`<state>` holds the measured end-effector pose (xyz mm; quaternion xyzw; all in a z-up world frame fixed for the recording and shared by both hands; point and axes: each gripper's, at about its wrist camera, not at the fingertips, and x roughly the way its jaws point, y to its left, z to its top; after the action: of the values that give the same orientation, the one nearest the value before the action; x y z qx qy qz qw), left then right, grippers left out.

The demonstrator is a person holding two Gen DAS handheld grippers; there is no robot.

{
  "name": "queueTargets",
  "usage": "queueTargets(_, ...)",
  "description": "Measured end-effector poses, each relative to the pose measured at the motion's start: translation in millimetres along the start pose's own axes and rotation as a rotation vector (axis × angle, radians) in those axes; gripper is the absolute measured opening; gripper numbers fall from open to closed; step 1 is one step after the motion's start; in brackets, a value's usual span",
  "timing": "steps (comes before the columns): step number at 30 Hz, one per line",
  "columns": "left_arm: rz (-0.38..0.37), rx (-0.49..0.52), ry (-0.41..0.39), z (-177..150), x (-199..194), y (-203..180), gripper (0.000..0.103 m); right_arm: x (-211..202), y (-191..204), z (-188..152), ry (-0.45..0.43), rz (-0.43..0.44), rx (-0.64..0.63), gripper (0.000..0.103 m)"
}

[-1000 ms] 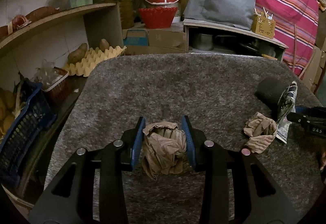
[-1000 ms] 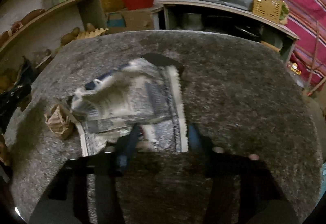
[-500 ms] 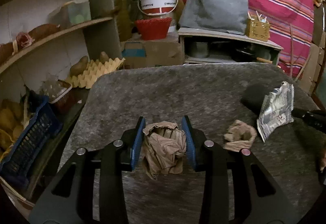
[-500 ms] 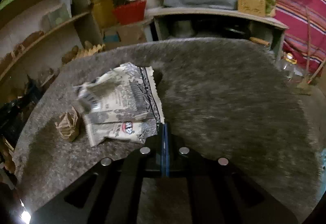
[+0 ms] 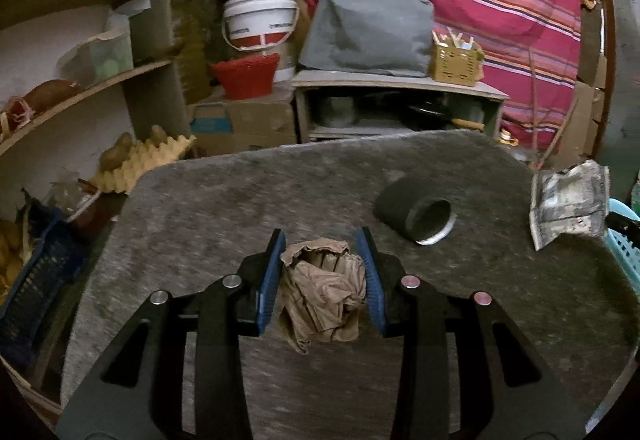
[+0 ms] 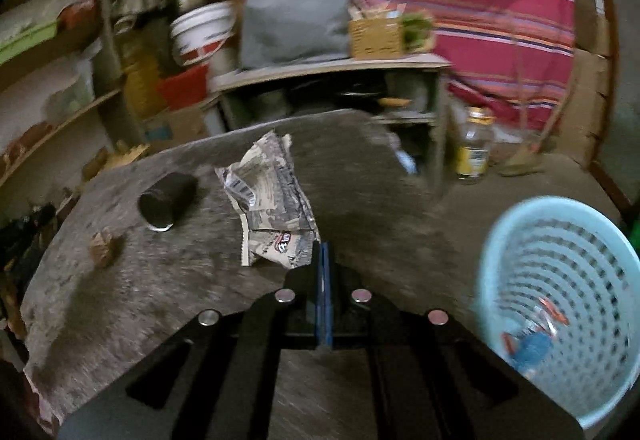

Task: Collect trash
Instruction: 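Hold the tan paper with the left tool while the right tool grasps the silver snack bag, then carry paper and snack bag over the basket and open both tools to drop them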

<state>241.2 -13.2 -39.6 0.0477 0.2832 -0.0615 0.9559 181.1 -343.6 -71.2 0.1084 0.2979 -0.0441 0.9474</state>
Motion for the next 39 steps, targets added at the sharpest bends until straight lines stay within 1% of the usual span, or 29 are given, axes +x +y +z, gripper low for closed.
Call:
queueTargets(4,-0.013,0.02,0.019,-7.2,2.2,-17.2,0.036,-1.9,-14.8,-18.5,0.041,-0.021,-0.014,0.001)
queueTargets(6,-0.022,0.02,0.023,-9.1,1.5,-22.2,0.036,2.9,-18.0,-27.5,0.081,-0.018,-0.019,0.002)
queueTargets(7,-0.022,0.022,0.022,-9.7,0.7,-23.5,0.036,4.2,-18.4,-30.0,0.09,-0.019,-0.022,0.004)
queueTargets(11,-0.01,0.034,0.021,-10.7,-2.9,-24.8,0.036,8.3,-18.9,-30.4,0.109,-0.045,-0.049,0.005)
queueTargets(12,-0.007,0.033,0.02,-9.9,-2.8,-22.9,0.036,10.5,-20.2,-28.6,0.118,-0.045,-0.04,0.017)
queueTargets(13,-0.004,0.032,0.021,-8.8,-3.5,-21.7,0.036,12.8,-21.9,-27.0,0.128,-0.044,-0.028,0.051)
queueTargets(14,0.001,0.031,0.021,-7.7,-4.0,-20.4,0.036,13.4,-23.5,-25.7,0.125,-0.047,-0.017,0.069)
queueTargets(15,0.005,0.031,0.022,-7.1,-4.2,-19.3,0.036,12.4,-24.2,-25.4,0.115,-0.051,-0.015,0.077)
queueTargets(17,0.014,0.034,0.022,-5.6,-4.7,-17.8,0.036,14.6,-24.2,-21.6,0.11,-0.067,-0.025,0.077)
queueTargets(20,0.024,0.038,0.02,-2.5,-4.5,-16.8,0.036,25.0,-29.0,-14.2,0.121,-0.073,0.003,0.077)
queueTargets(23,0.024,0.032,0.019,-0.2,-4.1,-17.0,0.036,44.6,-31.9,-8.4,0.161,-0.094,0.024,0.074)
queueTargets(24,0.025,0.034,0.019,0.0,-3.9,-17.5,0.036,53.7,-32.9,-7.7,0.189,-0.101,0.032,0.071)
queueTargets(25,0.027,0.034,0.019,0.0,-3.9,-17.8,0.036,58.2,-33.0,-8.4,0.206,-0.107,0.034,0.065)
queueTargets(26,0.025,0.034,0.022,0.1,-3.3,-17.5,0.036,63.0,-32.3,-9.9,0.221,-0.114,0.036,0.063)
queueTargets(27,0.023,0.032,0.024,-0.1,-3.3,-17.5,0.036,65.8,-29.9,-12.3,0.224,-0.124,0.026,0.061)
queueTargets(29,0.019,0.032,0.034,0.4,-1.3,-17.9,0.036,64.3,-25.7,-15.4,0.205,-0.127,0.002,0.051)
queueTargets(31,0.015,0.031,0.038,-1.0,0.9,-18.5,0.036,59.4,-26.6,-16.0,0.181,-0.115,0.0,0.032)
queueTargets(32,0.01,0.03,0.039,-0.8,1.5,-20.2,0.036,56.2,-28.6,-15.7,0.167,-0.105,0.007,0.029)
queueTargets(33,0.007,0.031,0.038,-1.5,2.2,-22.1,0.036,52.4,-31.5,-15.6,0.151,-0.086,0.018,0.021)
queueTargets(35,0.002,0.036,0.033,-1.4,2.2,-27.6,0.036,45.9,-35.1,-15.3,0.123,-0.062,0.029,0.019)
queueTargets(39,-0.008,0.044,0.028,-0.4,3.3,-39.0,0.036,28.8,-34.9,-11.4,0.057,-0.065,0.004,0.018)
